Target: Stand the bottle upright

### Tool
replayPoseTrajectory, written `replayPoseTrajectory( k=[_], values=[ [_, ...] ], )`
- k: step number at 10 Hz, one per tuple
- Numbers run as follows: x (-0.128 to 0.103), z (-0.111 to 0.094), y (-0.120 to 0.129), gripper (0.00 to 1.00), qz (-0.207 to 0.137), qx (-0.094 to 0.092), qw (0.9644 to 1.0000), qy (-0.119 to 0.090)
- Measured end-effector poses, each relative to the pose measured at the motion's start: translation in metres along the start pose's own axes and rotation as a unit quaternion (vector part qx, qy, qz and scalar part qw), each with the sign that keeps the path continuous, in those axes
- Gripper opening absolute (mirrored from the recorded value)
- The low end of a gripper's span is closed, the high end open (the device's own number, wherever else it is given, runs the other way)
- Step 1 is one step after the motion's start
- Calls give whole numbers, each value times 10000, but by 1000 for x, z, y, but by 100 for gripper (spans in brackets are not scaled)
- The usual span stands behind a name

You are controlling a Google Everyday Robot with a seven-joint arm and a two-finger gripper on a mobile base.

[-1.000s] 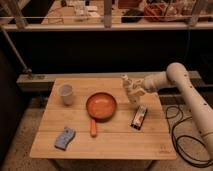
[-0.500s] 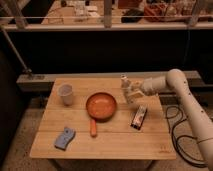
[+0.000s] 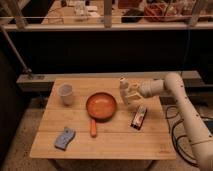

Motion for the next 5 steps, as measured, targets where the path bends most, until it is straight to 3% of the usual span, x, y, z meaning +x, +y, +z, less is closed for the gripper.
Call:
replayPoseTrajectory(
  k=[5],
  values=[
    [-18,11,-5,1,83,89,9997,193]
  ],
)
